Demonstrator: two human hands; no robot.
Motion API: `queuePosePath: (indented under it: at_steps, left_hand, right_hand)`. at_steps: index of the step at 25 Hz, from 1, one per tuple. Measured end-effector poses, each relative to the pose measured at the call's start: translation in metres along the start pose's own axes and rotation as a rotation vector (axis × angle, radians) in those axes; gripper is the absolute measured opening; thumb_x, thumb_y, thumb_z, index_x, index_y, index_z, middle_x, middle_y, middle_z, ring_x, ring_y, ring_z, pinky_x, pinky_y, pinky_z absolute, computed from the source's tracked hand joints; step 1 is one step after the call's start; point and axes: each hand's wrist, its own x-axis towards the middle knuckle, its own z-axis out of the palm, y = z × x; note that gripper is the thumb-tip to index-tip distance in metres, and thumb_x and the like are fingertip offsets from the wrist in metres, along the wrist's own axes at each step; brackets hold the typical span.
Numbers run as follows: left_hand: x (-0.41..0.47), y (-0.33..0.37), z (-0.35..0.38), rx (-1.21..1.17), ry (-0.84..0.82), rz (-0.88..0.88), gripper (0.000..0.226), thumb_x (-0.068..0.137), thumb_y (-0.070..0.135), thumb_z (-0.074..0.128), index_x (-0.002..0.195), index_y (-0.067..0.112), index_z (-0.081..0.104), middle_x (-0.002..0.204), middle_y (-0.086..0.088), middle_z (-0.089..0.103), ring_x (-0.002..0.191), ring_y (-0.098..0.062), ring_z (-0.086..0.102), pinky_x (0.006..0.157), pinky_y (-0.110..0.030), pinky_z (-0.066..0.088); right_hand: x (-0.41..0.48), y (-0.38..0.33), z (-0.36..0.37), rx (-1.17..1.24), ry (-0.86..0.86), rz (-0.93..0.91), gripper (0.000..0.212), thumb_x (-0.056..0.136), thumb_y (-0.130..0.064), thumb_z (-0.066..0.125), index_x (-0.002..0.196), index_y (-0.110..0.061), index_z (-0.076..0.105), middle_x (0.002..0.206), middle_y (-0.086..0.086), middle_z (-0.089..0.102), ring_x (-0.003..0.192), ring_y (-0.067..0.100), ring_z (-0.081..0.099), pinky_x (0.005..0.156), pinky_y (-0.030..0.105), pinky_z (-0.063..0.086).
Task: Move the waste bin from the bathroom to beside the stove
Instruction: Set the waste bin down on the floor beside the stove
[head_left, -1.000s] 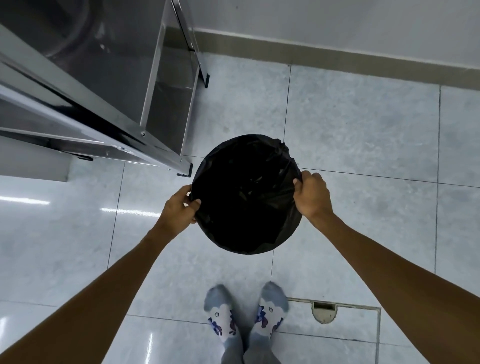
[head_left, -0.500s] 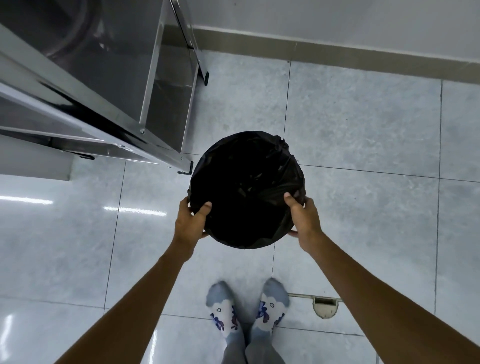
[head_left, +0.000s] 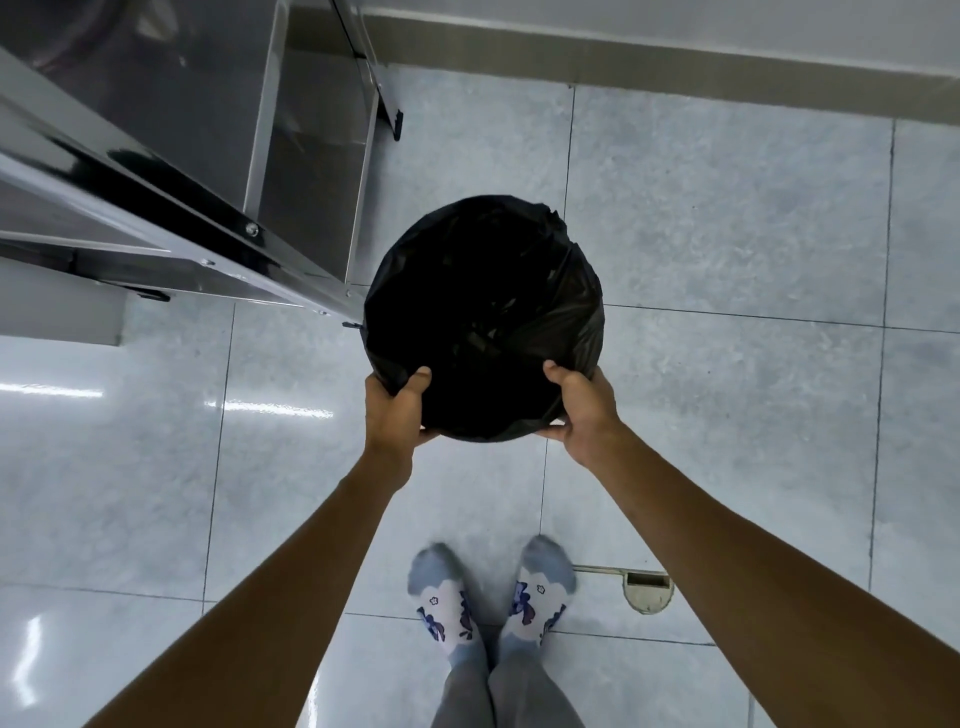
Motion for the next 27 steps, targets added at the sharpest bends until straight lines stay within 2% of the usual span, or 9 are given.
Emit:
queuePosePath:
  at_steps: [3, 8, 14, 20, 23, 27]
  left_hand:
    - [0.012, 0.017, 0.013, 0.006, 0.001, 0.034, 0.045, 0.095, 0.020, 0.059, 0.136, 0.016, 0.041, 0.130, -0.003, 0.052, 0.113, -0.025, 0.054, 0.066, -0.036, 0.058]
    - [0.042, 0.047, 0.033, 0.012, -0.006, 0.074, 0.050, 0.093, 0.022, 0.062, 0.138, 0.018, 0.041, 0.133, -0.004, 0.054, 0.118, -0.027, 0.056, 0.076, -0.045, 0.061]
    - [0.075, 0.087, 0.059, 0.019, -0.025, 0.148, 0.051, 0.091, 0.022, 0.065, 0.137, 0.019, 0.041, 0.135, -0.006, 0.054, 0.120, -0.030, 0.057, 0.087, -0.049, 0.059]
    - [0.106, 0.119, 0.075, 0.122, -0.053, 0.184, 0.062, 0.084, 0.032, 0.070, 0.136, 0.017, 0.040, 0.133, -0.004, 0.056, 0.119, -0.027, 0.058, 0.097, -0.045, 0.054]
    - [0.108, 0.127, 0.079, 0.127, -0.051, 0.175, 0.071, 0.073, 0.039, 0.071, 0.134, 0.018, 0.043, 0.129, -0.004, 0.060, 0.114, -0.028, 0.061, 0.095, -0.043, 0.054]
    - [0.107, 0.122, 0.078, 0.179, -0.054, 0.198, 0.065, 0.080, 0.037, 0.070, 0.135, 0.017, 0.043, 0.129, -0.005, 0.060, 0.112, -0.028, 0.062, 0.092, -0.042, 0.056]
  right_hand:
    - [0.009, -0.018, 0.009, 0.000, -0.011, -0.035, 0.044, 0.089, -0.011, 0.067, 0.130, -0.022, 0.055, 0.131, 0.008, 0.060, 0.120, 0.037, 0.056, 0.080, 0.063, 0.057]
    - [0.028, -0.052, 0.023, -0.003, -0.029, -0.104, 0.045, 0.089, -0.008, 0.066, 0.130, -0.023, 0.054, 0.131, 0.007, 0.059, 0.119, 0.035, 0.057, 0.069, 0.051, 0.062]
    - [0.048, -0.100, 0.044, 0.002, -0.084, -0.206, 0.047, 0.090, -0.011, 0.067, 0.132, -0.021, 0.049, 0.130, 0.006, 0.060, 0.116, 0.032, 0.061, 0.073, 0.046, 0.062]
    - [0.067, -0.138, 0.064, 0.020, -0.088, -0.269, 0.047, 0.092, -0.012, 0.064, 0.135, -0.014, 0.044, 0.132, 0.010, 0.058, 0.116, 0.031, 0.063, 0.074, 0.042, 0.062]
    - [0.071, -0.144, 0.070, -0.017, -0.083, -0.290, 0.045, 0.095, -0.009, 0.058, 0.136, -0.014, 0.043, 0.135, 0.010, 0.056, 0.118, 0.032, 0.061, 0.084, 0.048, 0.061]
    - [0.071, -0.146, 0.070, -0.103, -0.051, -0.296, 0.047, 0.095, 0.002, 0.047, 0.139, -0.014, 0.040, 0.139, 0.012, 0.051, 0.121, 0.036, 0.057, 0.085, 0.054, 0.059]
